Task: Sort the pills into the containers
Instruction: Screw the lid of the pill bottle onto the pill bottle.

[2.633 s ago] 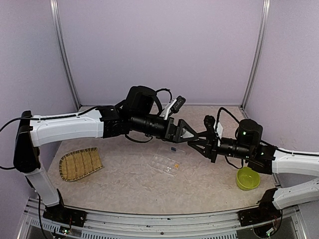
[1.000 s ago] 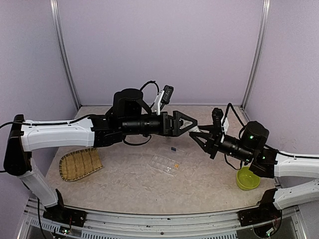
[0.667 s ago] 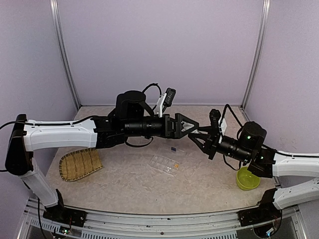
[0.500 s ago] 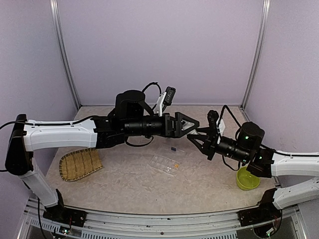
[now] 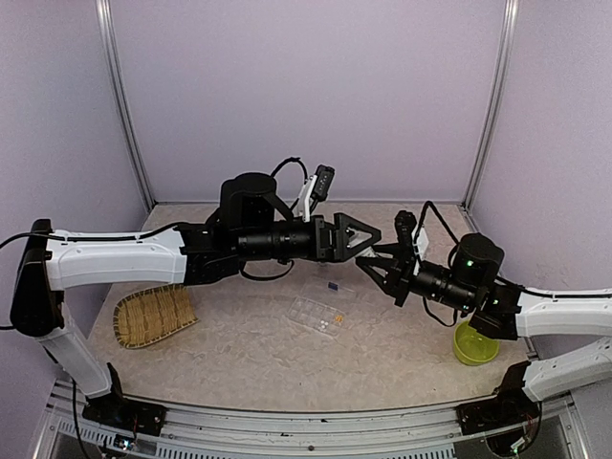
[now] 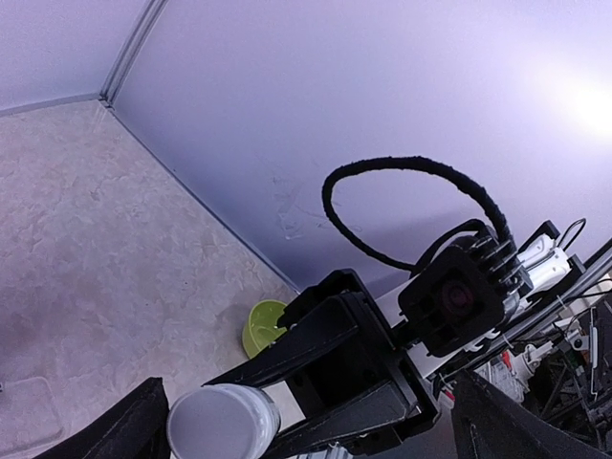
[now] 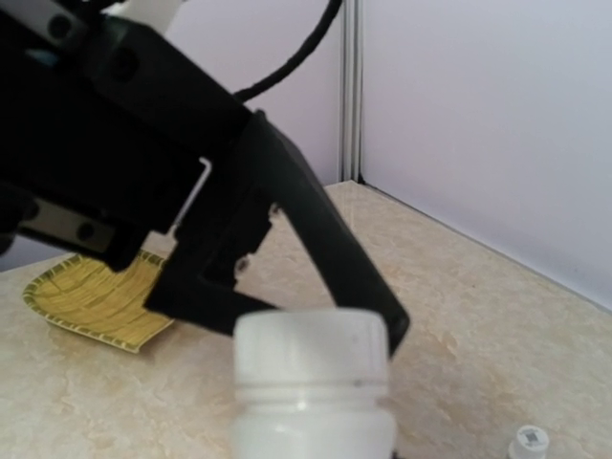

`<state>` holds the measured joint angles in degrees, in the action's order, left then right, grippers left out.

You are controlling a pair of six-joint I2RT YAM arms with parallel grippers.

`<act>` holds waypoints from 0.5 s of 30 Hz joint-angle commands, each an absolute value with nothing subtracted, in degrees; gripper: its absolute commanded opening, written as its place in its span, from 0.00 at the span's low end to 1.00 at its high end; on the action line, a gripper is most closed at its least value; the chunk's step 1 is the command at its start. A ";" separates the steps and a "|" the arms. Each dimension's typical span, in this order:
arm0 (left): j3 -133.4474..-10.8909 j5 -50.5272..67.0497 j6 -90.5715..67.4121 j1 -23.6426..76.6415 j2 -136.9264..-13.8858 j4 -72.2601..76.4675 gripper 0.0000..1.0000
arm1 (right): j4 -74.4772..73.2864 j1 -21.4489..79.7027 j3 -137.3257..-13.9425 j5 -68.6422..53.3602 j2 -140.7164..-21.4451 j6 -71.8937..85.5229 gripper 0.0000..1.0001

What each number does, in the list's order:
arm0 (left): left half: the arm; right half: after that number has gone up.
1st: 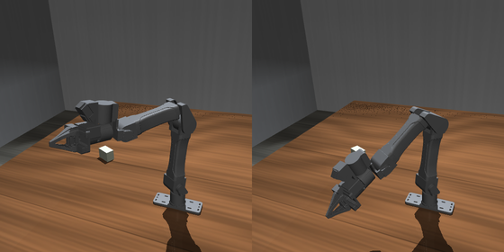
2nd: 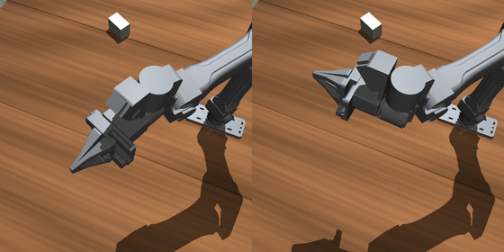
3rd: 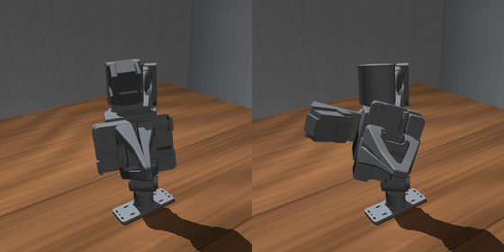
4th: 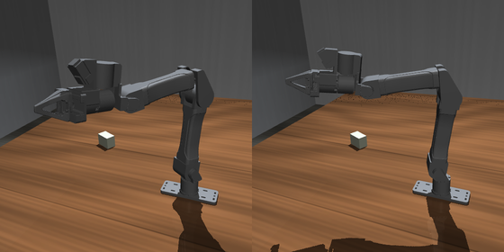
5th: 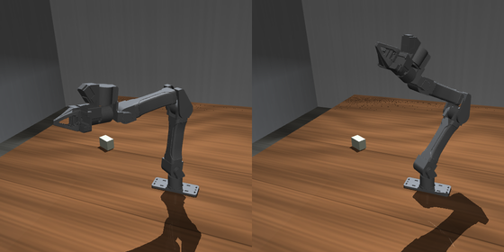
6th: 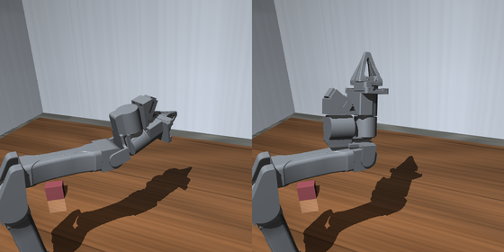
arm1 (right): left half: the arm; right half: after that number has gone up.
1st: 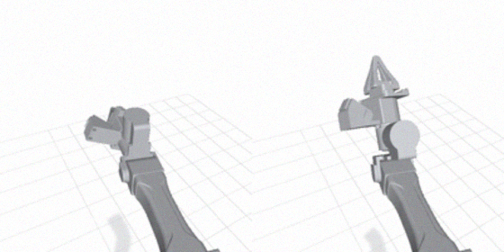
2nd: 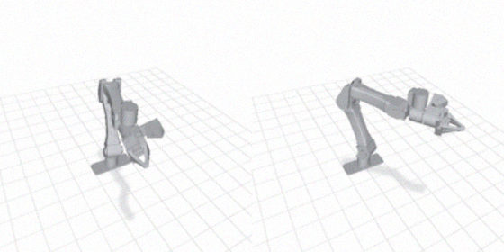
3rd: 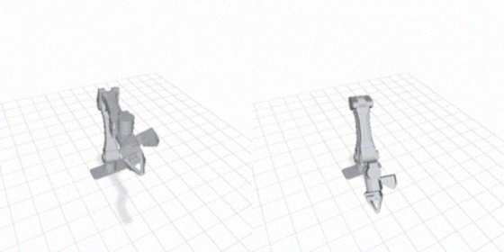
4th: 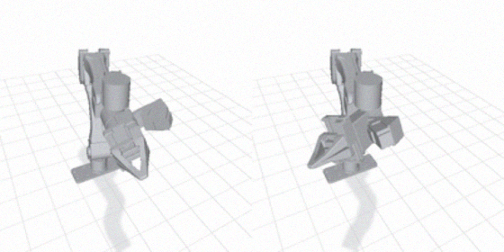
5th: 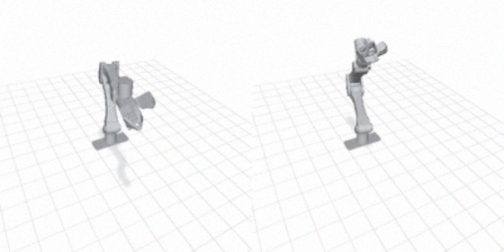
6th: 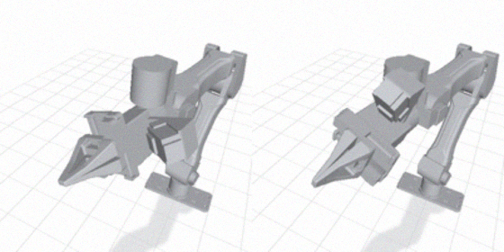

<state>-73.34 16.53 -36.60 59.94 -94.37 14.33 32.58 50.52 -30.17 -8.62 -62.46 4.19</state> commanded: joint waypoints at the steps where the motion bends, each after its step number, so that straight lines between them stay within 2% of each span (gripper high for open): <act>1: -73.04 21.30 -37.88 61.00 -93.66 21.41 0.99 | 32.57 51.27 -31.68 -10.65 -64.04 5.18 0.23; 8: -72.69 22.19 -38.63 61.00 -93.09 22.94 0.99 | 31.87 51.89 -32.75 -11.47 -65.58 5.10 0.23; 15: -71.07 14.61 -40.00 60.15 -90.51 16.43 0.93 | 31.20 51.86 -31.36 -8.27 -62.39 3.27 0.23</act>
